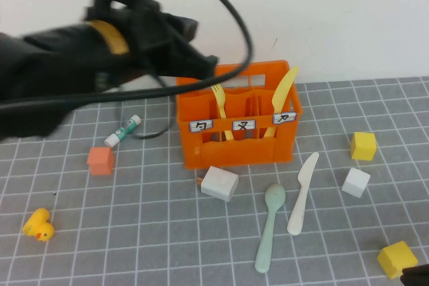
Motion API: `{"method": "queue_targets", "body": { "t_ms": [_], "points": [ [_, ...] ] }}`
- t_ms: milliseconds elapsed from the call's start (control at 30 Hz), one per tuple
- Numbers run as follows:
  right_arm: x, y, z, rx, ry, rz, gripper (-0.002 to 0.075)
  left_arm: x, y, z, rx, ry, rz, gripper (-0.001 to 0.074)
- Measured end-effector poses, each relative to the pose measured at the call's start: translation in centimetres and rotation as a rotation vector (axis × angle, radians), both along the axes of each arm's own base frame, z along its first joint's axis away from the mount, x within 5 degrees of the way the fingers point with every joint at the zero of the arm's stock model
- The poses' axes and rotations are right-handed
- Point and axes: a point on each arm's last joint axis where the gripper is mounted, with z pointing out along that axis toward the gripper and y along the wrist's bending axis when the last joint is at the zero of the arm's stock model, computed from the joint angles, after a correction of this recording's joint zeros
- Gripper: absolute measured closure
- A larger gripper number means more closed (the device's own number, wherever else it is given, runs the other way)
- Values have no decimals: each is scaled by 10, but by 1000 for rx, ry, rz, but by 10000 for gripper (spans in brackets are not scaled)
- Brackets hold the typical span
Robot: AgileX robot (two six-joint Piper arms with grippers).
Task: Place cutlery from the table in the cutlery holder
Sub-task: Pick up the knife
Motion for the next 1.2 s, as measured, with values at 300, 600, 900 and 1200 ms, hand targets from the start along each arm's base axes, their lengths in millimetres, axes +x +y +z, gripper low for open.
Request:
{"method": "queue_targets", "body": {
  "t_ms": [300,600,900,1200],
  "points": [
    [10,-3,4,59,-12,-159,729,-88,51,20,-6,-60,2,734],
    [58,0,35,9,122,-201,728,-163,96,-52,42,-3,6,734],
    [124,62,6,-90,265,-168,727,-196,114,-86,-39,-12,27,734],
    [158,134,-51,-177,374,-254,727,-207,121,-93,-85,95,68,734]
  ]
}}
